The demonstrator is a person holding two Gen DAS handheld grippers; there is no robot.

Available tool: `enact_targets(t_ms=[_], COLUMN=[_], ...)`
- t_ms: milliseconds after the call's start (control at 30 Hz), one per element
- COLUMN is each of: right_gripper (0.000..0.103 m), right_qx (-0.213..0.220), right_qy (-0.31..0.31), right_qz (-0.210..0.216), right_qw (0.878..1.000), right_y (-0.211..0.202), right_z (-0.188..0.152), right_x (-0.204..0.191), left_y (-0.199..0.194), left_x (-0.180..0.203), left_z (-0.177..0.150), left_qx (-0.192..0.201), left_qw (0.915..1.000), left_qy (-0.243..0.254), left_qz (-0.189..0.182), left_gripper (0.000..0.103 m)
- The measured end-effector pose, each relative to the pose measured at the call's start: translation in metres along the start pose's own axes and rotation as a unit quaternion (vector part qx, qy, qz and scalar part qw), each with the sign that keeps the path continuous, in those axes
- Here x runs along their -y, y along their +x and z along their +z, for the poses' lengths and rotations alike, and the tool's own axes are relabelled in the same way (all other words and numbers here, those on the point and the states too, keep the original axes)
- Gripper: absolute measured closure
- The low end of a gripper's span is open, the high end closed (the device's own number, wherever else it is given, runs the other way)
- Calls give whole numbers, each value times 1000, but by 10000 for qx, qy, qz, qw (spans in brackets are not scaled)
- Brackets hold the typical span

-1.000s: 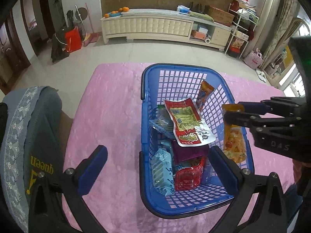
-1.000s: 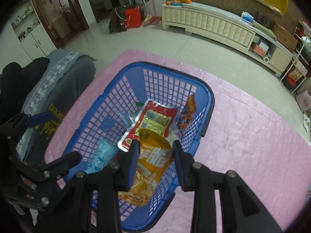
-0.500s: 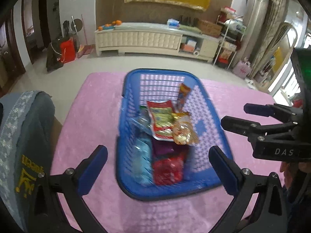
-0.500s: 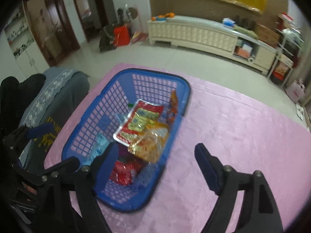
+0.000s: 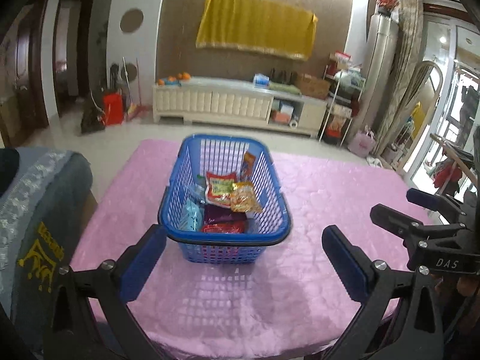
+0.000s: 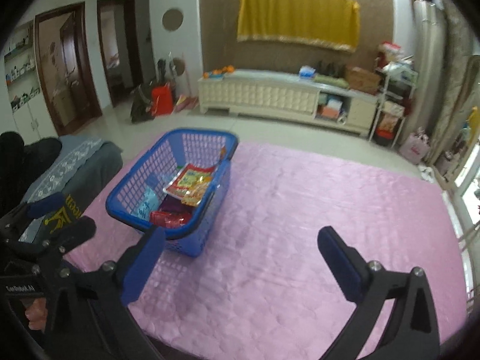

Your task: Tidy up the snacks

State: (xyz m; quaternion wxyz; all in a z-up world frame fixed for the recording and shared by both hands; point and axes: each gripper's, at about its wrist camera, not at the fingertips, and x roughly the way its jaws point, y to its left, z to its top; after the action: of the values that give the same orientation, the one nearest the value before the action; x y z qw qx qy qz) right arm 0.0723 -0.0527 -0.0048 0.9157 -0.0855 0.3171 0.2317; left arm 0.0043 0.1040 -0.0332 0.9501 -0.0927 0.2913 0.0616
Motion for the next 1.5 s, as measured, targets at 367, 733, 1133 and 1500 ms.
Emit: enact_targets(t_ms=[367,733,1133,1500], right_gripper=[0,0,0,0], right_qx=[818,838,891,867], right_qy=[122,67,93,143], right_qz=[-289,-308,-321,-354], right_qw=[9962,9960,9955,9955], right_y=[-98,-115,-124,-127], right_z=[-15,-28,-36,-38], right_x=[-4,-16,-22,-22], left_y=[-79,-94,-97,-97], left_x=[41,47,49,51], left_z=[0,-12,-17,-17], left_qx=[785,800,766,744], left_qw=[9947,9941,9945,9946], left_qy=[664,732,711,725], left_qz=[14,-71,-15,-70], left_gripper=[0,0,0,0])
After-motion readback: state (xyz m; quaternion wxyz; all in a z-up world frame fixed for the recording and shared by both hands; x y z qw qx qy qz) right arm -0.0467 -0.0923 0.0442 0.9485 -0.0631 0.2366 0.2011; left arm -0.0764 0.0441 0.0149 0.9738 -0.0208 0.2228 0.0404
